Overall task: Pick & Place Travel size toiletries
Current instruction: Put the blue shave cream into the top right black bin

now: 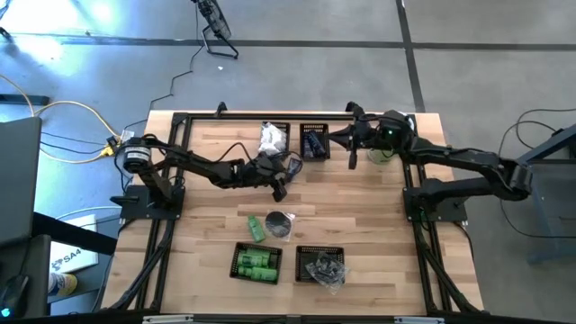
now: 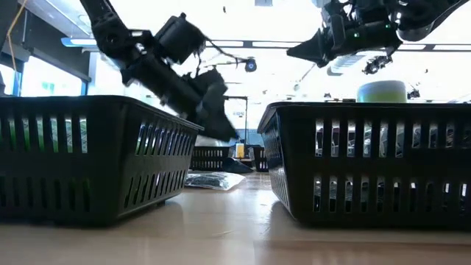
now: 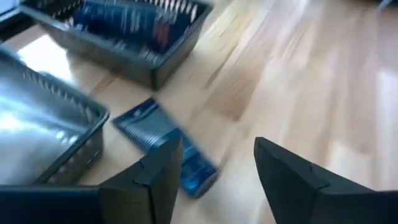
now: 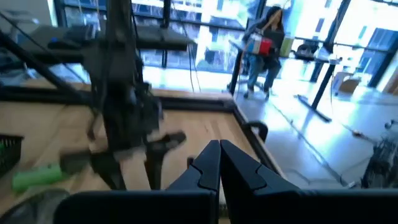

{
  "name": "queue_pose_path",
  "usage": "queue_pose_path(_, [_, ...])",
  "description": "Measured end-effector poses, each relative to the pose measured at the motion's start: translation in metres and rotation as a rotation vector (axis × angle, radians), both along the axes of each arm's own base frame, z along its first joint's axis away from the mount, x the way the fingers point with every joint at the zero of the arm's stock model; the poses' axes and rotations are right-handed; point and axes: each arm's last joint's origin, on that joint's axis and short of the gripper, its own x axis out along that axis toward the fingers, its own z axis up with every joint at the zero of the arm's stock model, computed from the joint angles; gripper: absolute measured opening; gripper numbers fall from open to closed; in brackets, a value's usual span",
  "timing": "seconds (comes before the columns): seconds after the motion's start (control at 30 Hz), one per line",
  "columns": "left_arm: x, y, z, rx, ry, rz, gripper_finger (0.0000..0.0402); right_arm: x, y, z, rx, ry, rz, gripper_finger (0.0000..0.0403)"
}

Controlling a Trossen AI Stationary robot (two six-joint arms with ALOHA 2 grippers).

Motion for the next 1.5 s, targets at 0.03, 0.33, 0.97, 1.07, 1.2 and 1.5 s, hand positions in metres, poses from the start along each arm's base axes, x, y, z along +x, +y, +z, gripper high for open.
queue_pose_path(0.03, [0.000, 0.000, 0.006, -0.014, -0.019, -0.004, 0.0198, -0.001, -0.001, -0.001, 0.003, 0.013, -0.004, 0.0003])
queue_pose_path(0.33, [0.011, 0.001, 0.021, -0.080, 0.001, 0.019, 0.0203, -0.003, -0.002, -0.011, 0.018, 0.112, -0.008, 0.0003])
queue_pose_path(0.97, [0.009, 0.000, 0.016, -0.160, 0.030, 0.077, 0.0203, 0.000, 0.003, -0.011, 0.013, 0.104, 0.022, 0.0003])
queue_pose_path(1.07, [0.009, 0.000, 0.016, -0.160, 0.031, 0.077, 0.0203, 0.000, 0.003, -0.011, 0.009, 0.106, 0.021, 0.0003])
queue_pose_path(1.2, [0.008, 0.000, 0.015, -0.161, 0.034, 0.078, 0.0203, 0.000, 0.003, -0.011, 0.008, 0.106, 0.019, 0.0003])
queue_pose_path(1.5, [0.007, 0.000, 0.014, -0.163, 0.059, 0.082, 0.0203, 0.000, 0.003, -0.011, 0.008, 0.107, 0.019, 0.0003])
